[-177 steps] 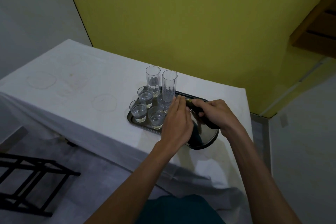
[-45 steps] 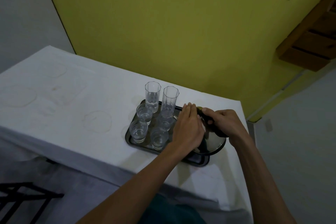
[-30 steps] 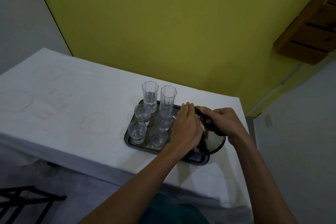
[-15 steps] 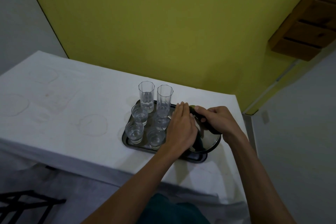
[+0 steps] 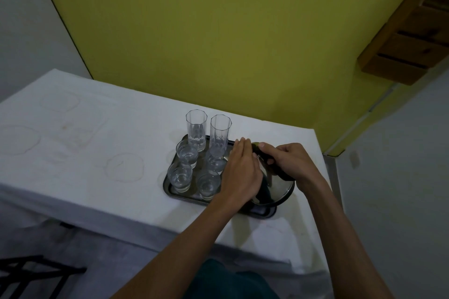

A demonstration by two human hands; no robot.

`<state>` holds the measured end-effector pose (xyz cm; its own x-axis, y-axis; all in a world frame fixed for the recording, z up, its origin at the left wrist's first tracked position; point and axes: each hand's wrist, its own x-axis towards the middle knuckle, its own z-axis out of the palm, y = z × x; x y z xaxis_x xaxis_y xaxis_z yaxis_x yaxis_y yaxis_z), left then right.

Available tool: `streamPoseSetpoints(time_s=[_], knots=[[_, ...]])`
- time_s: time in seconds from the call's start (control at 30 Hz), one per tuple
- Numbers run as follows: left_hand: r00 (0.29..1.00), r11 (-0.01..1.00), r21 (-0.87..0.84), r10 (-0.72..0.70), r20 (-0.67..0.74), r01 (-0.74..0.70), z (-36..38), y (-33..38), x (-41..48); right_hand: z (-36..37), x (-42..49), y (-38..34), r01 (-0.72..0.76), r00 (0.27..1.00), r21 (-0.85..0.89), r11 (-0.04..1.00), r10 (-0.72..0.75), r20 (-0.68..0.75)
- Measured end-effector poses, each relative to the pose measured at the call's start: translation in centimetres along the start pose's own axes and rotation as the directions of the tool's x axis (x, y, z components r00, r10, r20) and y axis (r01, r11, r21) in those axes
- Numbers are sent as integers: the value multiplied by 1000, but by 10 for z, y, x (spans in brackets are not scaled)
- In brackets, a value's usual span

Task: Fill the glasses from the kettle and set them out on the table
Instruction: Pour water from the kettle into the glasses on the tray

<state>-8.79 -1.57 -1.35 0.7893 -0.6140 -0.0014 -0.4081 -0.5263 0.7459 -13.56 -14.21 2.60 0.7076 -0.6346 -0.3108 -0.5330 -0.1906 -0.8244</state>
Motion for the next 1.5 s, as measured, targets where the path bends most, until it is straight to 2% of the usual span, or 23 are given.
streamPoseSetpoints(time_s=[1.5], knots=[[1000,1000,18,8,4,-8,1,2,0,-3,1,5,-10,1000,21,1000,11,-9]])
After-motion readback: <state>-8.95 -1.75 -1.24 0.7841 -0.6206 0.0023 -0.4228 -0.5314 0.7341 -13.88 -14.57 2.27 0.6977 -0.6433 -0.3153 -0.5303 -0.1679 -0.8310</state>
